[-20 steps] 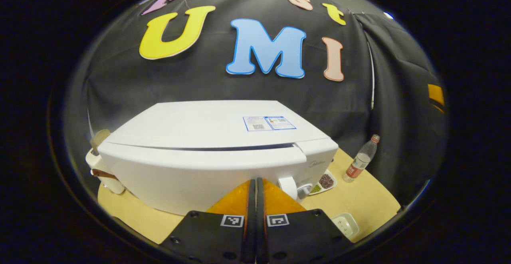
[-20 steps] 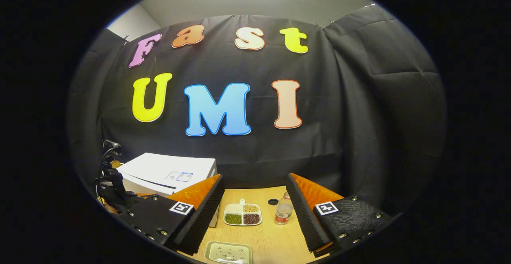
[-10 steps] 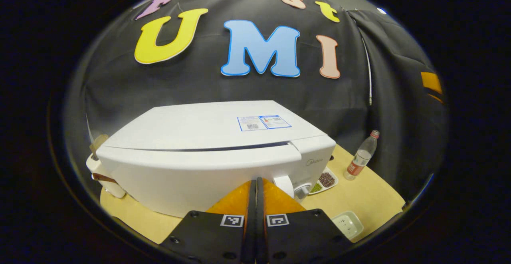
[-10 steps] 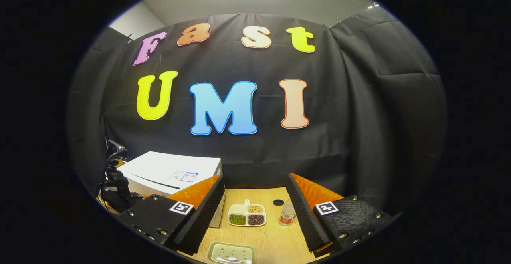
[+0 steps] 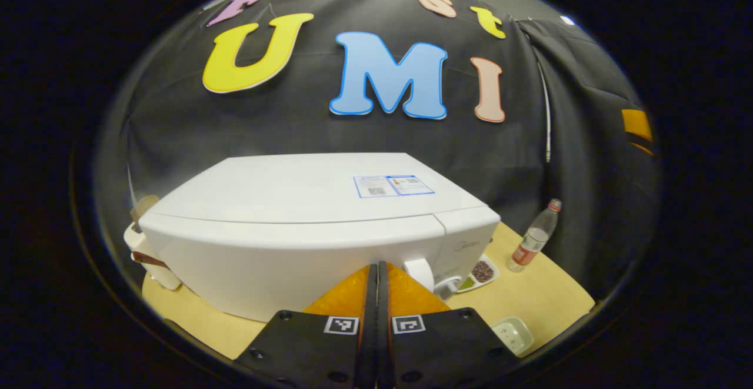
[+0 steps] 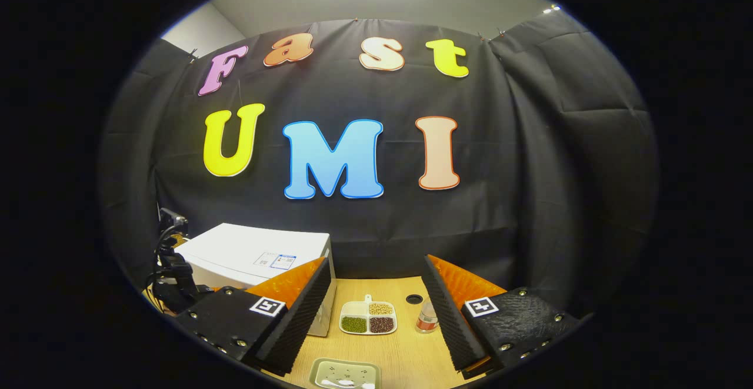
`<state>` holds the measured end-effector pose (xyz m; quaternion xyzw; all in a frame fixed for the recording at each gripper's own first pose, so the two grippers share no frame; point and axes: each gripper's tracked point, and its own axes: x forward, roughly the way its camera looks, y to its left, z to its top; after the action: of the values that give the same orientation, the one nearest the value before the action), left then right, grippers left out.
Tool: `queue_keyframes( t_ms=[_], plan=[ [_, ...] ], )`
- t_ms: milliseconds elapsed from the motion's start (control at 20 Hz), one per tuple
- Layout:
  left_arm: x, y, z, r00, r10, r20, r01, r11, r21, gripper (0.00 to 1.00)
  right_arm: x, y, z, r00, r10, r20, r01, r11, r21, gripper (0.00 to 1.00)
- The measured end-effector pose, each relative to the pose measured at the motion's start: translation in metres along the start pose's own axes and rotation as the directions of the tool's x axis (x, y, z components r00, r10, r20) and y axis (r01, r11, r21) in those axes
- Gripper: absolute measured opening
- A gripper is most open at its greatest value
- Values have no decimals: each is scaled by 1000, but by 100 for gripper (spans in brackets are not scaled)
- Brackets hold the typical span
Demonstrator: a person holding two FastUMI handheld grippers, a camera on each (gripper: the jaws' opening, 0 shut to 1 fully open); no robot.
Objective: Open the microwave oven with the left hand, put the food in, and close the microwave oven.
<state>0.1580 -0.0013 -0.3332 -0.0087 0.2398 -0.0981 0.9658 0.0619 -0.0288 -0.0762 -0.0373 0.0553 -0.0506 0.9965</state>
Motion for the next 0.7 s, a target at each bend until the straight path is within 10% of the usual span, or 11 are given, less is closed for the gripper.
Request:
queue_keyframes(
  t_ms=[600, 700],
  plan=[
    [-119, 27, 154, 941, 77, 330, -92, 995, 30, 10, -16, 34, 24, 999, 44, 28, -44, 999, 20, 95],
    [-169, 43, 195, 908, 135, 396, -148, 989, 3, 51, -21, 45, 43, 997, 58, 53, -58, 998, 12, 95]
  ],
)
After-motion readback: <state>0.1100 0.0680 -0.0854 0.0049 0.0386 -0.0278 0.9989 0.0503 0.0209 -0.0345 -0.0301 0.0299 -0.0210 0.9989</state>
